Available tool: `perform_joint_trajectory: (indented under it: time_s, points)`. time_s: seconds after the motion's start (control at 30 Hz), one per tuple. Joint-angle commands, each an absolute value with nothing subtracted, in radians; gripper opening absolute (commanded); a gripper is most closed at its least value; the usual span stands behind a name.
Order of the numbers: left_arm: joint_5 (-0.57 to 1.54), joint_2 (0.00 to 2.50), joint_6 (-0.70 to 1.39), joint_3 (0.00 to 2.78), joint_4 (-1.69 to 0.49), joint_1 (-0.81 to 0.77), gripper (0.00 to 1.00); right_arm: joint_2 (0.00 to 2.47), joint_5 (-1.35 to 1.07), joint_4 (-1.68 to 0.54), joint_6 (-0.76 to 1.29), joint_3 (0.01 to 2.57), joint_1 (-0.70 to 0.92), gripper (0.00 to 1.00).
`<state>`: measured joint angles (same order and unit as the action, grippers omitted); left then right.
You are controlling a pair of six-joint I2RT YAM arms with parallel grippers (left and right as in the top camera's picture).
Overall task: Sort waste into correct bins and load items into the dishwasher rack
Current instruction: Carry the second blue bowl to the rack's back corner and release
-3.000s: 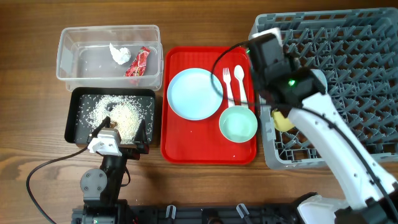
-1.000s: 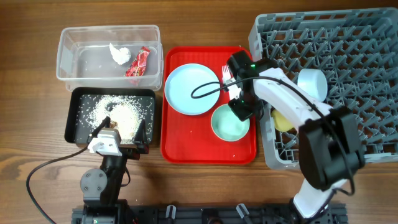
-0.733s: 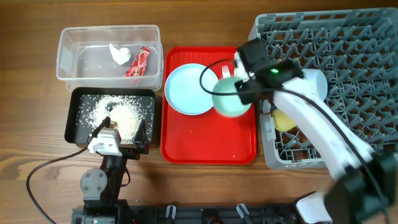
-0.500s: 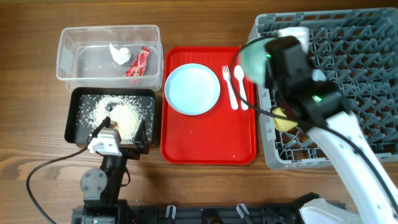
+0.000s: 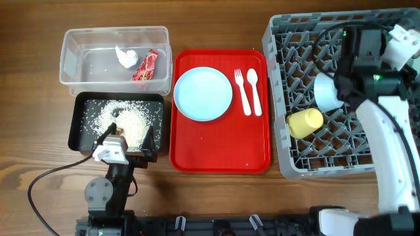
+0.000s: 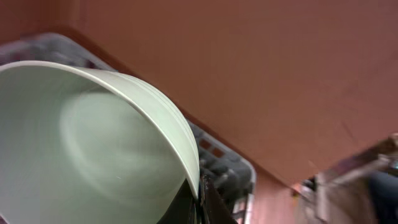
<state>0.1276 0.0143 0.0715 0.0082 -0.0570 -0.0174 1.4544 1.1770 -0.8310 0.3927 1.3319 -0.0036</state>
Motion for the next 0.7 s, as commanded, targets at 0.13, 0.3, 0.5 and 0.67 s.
perform_joint_trajectory:
  time_s: [0.13, 0.3, 0.5, 0.67]
  points:
    - [0.121, 0.007, 0.060, 0.006, -0.065, -0.009, 1.00, 1.646, 1.233, -0.784, 0.392, 1.333, -0.123, 0.04]
    - [0.121, 0.007, 0.060, 0.006, -0.065, -0.009, 1.00, 1.746, 1.233, -0.752, 0.361, 1.333, -0.169, 0.04]
    - [0.121, 0.007, 0.060, 0.006, -0.065, -0.009, 1.00, 1.841, 1.234, -0.724, 0.310, 1.333, -0.176, 0.04]
    - [0.121, 0.007, 0.060, 0.006, -0.065, -0.009, 1.00, 1.886, 1.234, -0.699, 0.255, 1.333, -0.165, 0.04]
